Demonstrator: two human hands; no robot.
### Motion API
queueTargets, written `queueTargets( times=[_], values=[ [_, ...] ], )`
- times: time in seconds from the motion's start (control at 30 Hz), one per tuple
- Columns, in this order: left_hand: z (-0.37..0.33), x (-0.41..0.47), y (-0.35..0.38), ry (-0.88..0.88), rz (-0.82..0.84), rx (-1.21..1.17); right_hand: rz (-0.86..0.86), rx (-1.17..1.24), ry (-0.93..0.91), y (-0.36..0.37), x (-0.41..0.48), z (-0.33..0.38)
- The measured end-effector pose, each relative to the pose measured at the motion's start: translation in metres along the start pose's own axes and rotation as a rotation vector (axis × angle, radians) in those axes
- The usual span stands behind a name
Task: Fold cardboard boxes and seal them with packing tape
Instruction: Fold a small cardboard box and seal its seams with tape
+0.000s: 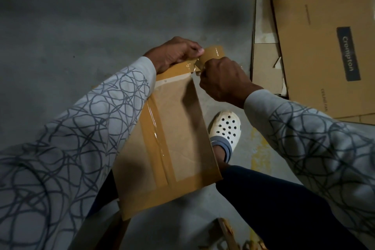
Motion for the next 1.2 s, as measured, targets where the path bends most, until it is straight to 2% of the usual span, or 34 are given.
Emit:
queueTargets(
  times=[0.13, 0.4, 0.53, 0.63, 0.73, 0.9, 0.97, 1.07, 1.13, 1.2],
  values=[
    [0.003, 0.005, -0.004, 0.017, -0.019, 0.04, 0.005, -0.062, -0.042, 0.004, 0.001, 0.004],
    [0.007, 0.01, -0.007, 0.061, -0.062, -0.038, 0.011, -0.196, -0.063, 0.006, 0.0, 0.012],
    [0.003, 0.008, -0.006, 0.082, -0.061, -0.025, 0.064, -0.209, -0.03, 0.009, -0.003, 0.016],
    [0.002, 0.007, -0.006, 0.084, -0.057, -0.023, 0.187, -0.213, -0.044, 0.024, -0.002, 0.019],
    [0.005, 0.008, -0.008, 0.087, -0.068, -0.087, 0.304, -0.117, 0.046, 0.041, -0.002, 0.01],
    [0.006, 0.008, -0.01, 0.116, -0.071, -0.111, 0.127, -0.121, 0.121, 0.001, 0.001, 0.001],
    [0.006, 0.008, -0.01, 0.121, -0.058, -0.128, 0.178, 0.042, 0.199, -0.017, 0.003, -0.003],
    [0.007, 0.007, -0.008, 0.104, -0.037, -0.157, 0.292, 0.45, 0.323, -0.028, -0.004, -0.002],
    [0.009, 0.006, -0.006, 0.073, -0.022, -0.214, 0.222, 0.656, 0.361, -0.037, -0.009, -0.003],
    [0.012, 0.007, -0.006, 0.056, -0.022, -0.244, 0.074, 0.905, 0.43, -0.043, -0.012, -0.011]
  ],
)
Point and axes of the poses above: each hand's wrist, its own x-axis towards the middle knuckle, its own y-axis out of the palm, z = x × y, the point moved 9 cm from there along x, towards the middle knuckle, and after that the axes turned 8 degrees about x, right-handed, at the moved point
